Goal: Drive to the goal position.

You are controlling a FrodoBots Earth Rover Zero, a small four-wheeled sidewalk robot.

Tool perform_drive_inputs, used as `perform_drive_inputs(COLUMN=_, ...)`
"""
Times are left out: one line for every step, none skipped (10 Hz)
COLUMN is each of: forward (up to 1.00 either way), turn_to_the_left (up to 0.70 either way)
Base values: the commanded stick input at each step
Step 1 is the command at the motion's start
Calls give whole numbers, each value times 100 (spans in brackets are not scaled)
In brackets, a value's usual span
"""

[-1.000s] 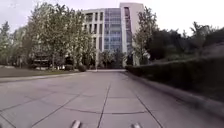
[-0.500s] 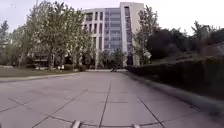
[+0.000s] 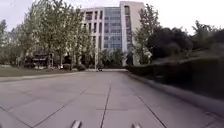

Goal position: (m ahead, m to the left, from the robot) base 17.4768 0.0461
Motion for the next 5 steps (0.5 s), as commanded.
perform_drive_inputs(forward=70, turn_to_the_left=0)
perform_drive_inputs(forward=70, turn_to_the_left=2)
perform_drive_inputs(forward=70, turn_to_the_left=8)
perform_drive_inputs(forward=70, turn_to_the_left=2)
perform_drive_inputs(forward=70, turn_to_the_left=0)
